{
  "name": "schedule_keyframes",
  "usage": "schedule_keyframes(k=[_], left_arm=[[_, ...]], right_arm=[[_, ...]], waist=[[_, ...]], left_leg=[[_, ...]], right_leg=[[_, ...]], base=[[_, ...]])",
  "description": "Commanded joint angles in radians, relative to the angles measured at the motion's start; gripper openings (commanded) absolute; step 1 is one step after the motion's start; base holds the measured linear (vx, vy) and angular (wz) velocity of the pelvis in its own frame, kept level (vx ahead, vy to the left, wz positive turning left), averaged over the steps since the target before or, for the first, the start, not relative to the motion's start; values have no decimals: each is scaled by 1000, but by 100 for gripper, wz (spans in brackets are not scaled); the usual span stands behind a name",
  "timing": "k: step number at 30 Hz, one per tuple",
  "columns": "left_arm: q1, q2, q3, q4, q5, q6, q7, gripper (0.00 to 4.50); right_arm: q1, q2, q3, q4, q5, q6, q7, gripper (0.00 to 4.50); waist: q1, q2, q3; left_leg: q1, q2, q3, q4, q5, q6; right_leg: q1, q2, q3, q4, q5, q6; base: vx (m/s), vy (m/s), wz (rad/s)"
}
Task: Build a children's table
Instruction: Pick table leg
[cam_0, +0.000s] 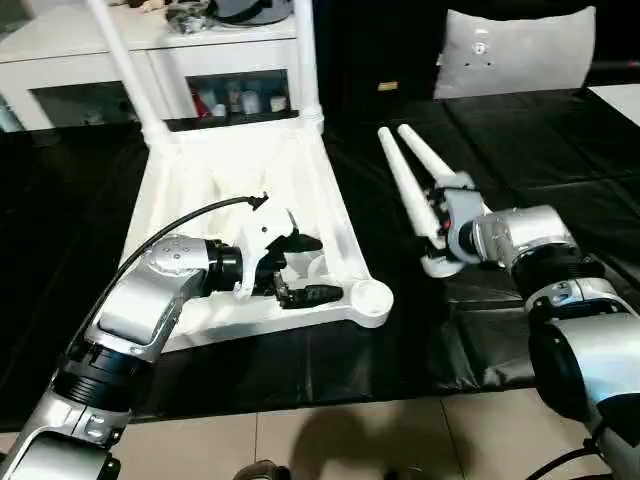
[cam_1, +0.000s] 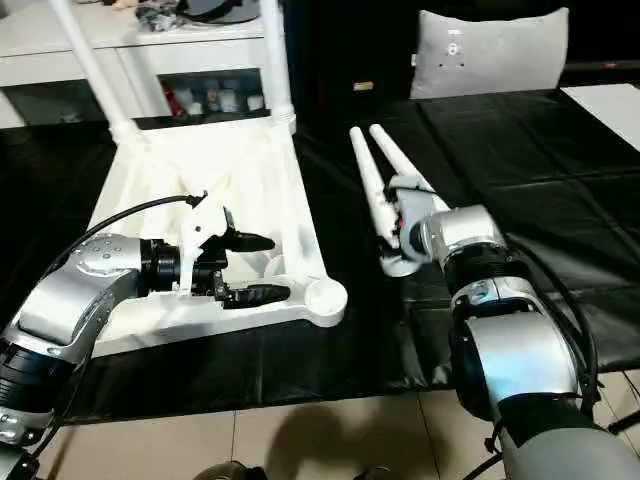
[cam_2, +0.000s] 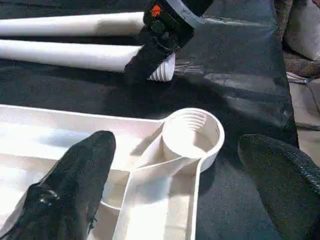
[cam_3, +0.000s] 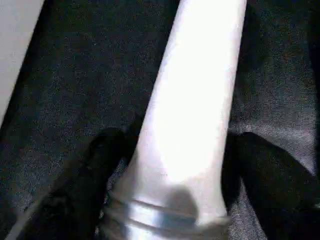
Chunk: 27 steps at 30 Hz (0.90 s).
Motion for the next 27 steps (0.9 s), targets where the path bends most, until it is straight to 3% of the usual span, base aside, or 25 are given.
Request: schedule_keyframes(k=[1, 7, 11, 12, 15, 27], left_arm=[[4, 6, -10, -14, 5, 11, 0, 450], [4, 6, -10, -14, 5, 11, 0, 450], [-8, -3, -25, -2, 14, 22, 8, 450], [-11, -7, -32, 6, 23, 23, 16, 450], [-11, -9, -44, 23, 39, 23, 24, 450], [-27, -20, -41, 54, 46, 43, 56, 450]], right_arm=[[-21, 3, 6, 20, -9, -1, 12, 358], [-21, 3, 6, 20, -9, -1, 12, 358], [-25, 1, 3, 61, -11, -21, 15, 329], [-22, 0, 2, 69, -10, -23, 14, 312], [-14, -3, 1, 75, -7, -24, 16, 296], [6, -5, -28, 82, 15, -36, 9, 285]], waist=[[0, -15, -75], [-1, -17, -75], [-3, -16, -76], [-3, -9, -75], [-8, -6, -75], [-10, -5, -76]], left_leg=[[29, 52, -29, -64, -254, 0], [30, 51, -29, -63, -259, -1], [30, 51, -29, -62, -264, -4], [31, 52, -31, -62, -267, -5], [32, 51, -31, -63, -296, -10], [31, 50, -32, -62, -301, -8]], right_leg=[[47, -66, 41, -70, -346, -192], [47, -67, 41, -71, -357, -189], [46, -66, 41, -71, -361, -191], [46, -66, 40, -70, -360, -192], [46, -64, 39, -72, -359, -191], [48, -64, 38, -71, -336, -206]], base=[[0, 0, 0], [0, 0, 0], [0, 0, 0], [0, 0, 0], [0, 0, 0], [0, 0, 0]])
